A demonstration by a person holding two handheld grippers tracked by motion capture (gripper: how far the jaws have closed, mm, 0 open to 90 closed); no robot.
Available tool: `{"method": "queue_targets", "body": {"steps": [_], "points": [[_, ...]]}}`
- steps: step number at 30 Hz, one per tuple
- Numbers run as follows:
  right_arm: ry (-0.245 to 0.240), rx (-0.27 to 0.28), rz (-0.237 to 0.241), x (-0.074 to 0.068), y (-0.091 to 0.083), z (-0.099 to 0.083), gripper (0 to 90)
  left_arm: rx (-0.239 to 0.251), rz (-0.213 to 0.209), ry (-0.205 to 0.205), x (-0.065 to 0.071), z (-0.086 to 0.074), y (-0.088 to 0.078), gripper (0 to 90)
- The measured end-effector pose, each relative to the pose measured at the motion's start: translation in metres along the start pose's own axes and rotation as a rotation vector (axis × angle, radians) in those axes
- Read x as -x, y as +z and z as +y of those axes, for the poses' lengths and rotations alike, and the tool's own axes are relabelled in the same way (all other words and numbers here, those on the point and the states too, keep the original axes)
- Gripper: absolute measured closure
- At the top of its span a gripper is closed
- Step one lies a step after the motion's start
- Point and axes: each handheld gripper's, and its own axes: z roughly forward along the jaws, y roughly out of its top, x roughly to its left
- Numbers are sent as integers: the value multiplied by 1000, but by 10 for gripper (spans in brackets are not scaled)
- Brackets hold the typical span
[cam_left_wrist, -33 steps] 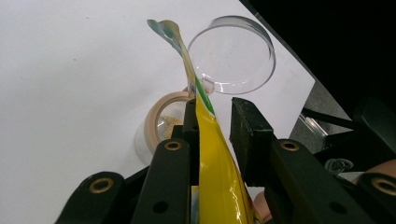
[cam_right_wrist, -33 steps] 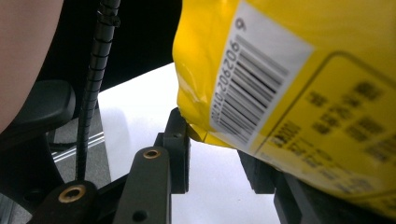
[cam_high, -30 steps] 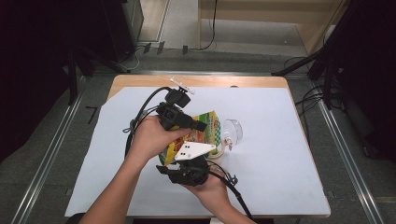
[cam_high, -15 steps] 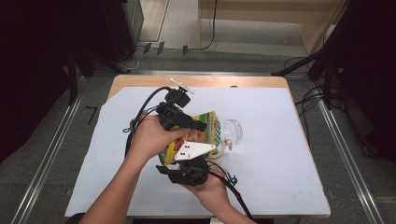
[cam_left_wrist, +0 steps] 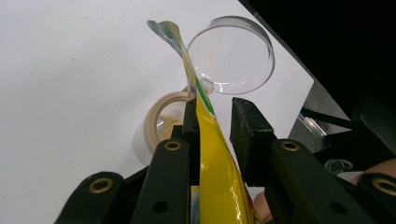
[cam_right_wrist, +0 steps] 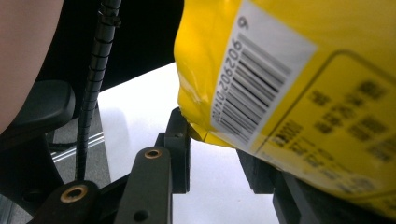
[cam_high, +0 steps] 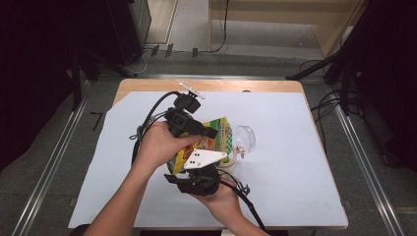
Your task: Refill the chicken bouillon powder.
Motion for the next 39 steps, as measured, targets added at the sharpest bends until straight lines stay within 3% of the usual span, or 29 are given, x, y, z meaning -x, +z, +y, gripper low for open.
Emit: {"method": "queue_targets", "body": {"steps": [39], "points": [[-7, -1, -2, 0, 0, -1, 681, -2, 1, 4, 0, -1, 1, 763]]}}
